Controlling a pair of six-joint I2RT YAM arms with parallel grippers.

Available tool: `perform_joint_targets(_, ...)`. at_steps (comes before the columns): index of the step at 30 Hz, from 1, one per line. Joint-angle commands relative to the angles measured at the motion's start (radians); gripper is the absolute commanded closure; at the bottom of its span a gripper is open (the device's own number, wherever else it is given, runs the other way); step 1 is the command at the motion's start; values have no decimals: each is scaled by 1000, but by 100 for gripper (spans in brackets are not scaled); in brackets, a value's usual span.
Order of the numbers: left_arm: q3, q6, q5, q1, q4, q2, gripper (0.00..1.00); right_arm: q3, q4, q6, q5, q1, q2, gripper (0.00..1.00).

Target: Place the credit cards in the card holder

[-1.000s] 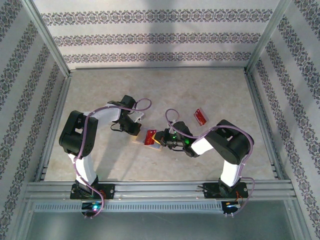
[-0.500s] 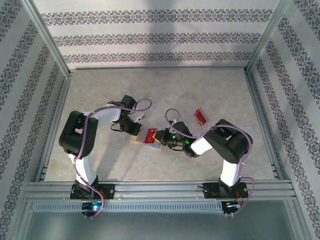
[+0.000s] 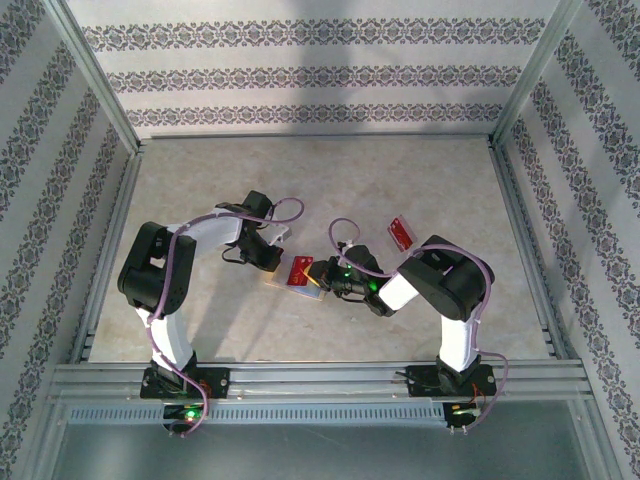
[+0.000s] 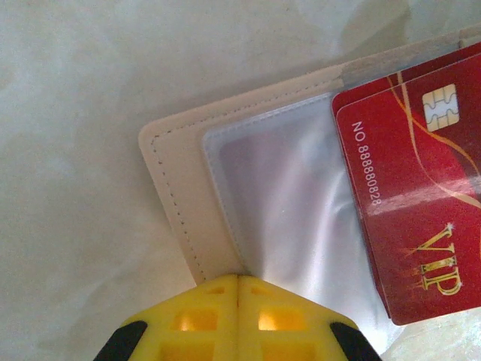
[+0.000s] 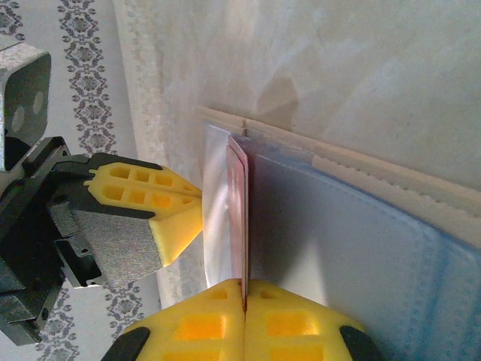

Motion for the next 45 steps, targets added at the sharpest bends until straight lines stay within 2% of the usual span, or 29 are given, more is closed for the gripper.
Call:
perform_joint_targets(1,-31,0,-19,-25,-9,4,100,-11,4,14,21,1,14,100)
perform_joint_targets(24,-16,-6,-15,-35,-17,7,100,-31,0,30,111,22,-1,100)
perform_joint_targets(37,-13,-4,-23,-34,-17,15,100,-65,-66,39,70,15,-48,100)
perform_joint_targets(45,-7,-4,-23,-36,-20,23,100,-18,-137,8,46,15,-45,100)
